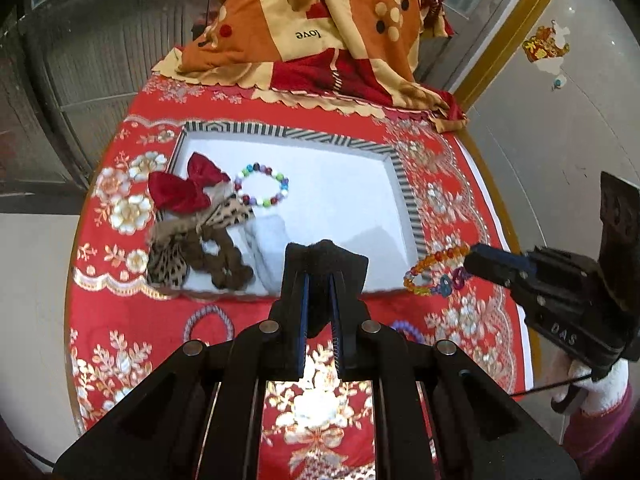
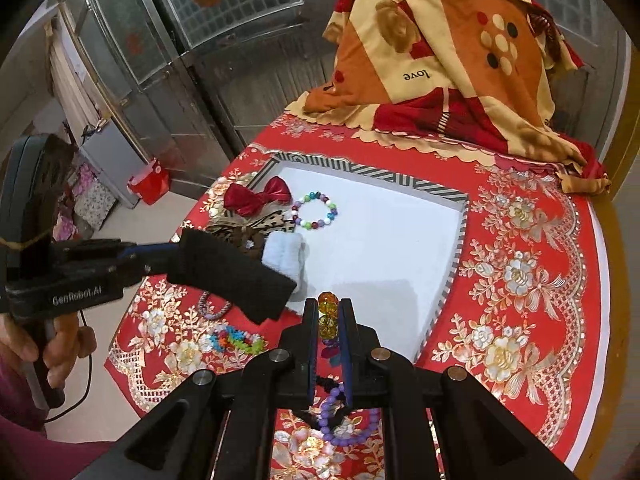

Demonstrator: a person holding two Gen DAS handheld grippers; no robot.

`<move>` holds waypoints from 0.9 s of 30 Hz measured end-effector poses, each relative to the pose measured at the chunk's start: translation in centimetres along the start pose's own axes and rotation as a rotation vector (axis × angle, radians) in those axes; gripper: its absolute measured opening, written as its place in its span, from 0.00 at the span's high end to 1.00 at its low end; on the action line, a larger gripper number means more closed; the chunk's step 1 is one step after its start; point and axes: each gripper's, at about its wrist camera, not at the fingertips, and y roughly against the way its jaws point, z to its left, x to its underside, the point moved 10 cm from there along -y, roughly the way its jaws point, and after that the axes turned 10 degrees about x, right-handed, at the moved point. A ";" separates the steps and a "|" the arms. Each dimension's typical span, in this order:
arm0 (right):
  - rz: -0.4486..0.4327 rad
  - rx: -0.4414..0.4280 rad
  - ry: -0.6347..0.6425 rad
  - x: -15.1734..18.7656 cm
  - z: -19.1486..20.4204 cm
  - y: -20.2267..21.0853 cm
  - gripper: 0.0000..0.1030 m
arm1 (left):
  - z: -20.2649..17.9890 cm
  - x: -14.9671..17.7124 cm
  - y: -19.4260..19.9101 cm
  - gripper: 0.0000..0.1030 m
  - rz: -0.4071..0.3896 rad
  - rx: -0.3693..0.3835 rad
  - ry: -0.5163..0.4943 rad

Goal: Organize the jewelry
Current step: 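Carry the held orange bead bracelet with the right tool over the tray, then lower the orange bracelet into the tray and open the right tool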

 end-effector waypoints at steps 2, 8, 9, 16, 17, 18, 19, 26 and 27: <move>0.004 0.004 0.000 -0.2 -0.4 -0.3 0.91 | 0.0 -0.7 -0.5 0.92 -0.001 -0.009 -0.001; 0.024 0.018 -0.011 -1.1 -2.1 -1.8 0.91 | 0.2 -2.6 -2.7 0.92 0.010 -0.033 0.000; 0.026 0.021 -0.011 -1.2 -2.3 -2.1 0.91 | 0.2 -2.9 -3.1 0.92 0.014 -0.036 0.003; 0.033 0.029 -0.012 -3.2 -3.9 -4.1 0.91 | 0.7 -4.4 -6.0 0.92 0.039 -0.046 0.031; 0.035 0.028 -0.014 -3.5 -4.2 -4.4 0.91 | 0.8 -4.7 -6.6 0.92 0.045 -0.042 0.041; 0.036 0.025 -0.014 -3.8 -4.3 -4.7 0.91 | 0.9 -4.8 -6.9 0.92 0.049 -0.040 0.048; 0.038 0.022 -0.013 -4.2 -4.4 -5.1 0.91 | 1.0 -5.0 -7.3 0.92 0.054 -0.038 0.057; 0.052 0.006 0.003 -6.5 -4.4 -8.1 0.91 | 2.5 -5.7 -10.4 0.92 0.091 -0.051 0.110; 0.054 -0.004 0.003 -6.8 -4.2 -8.7 0.91 | 2.8 -5.8 -10.6 0.92 0.095 -0.057 0.119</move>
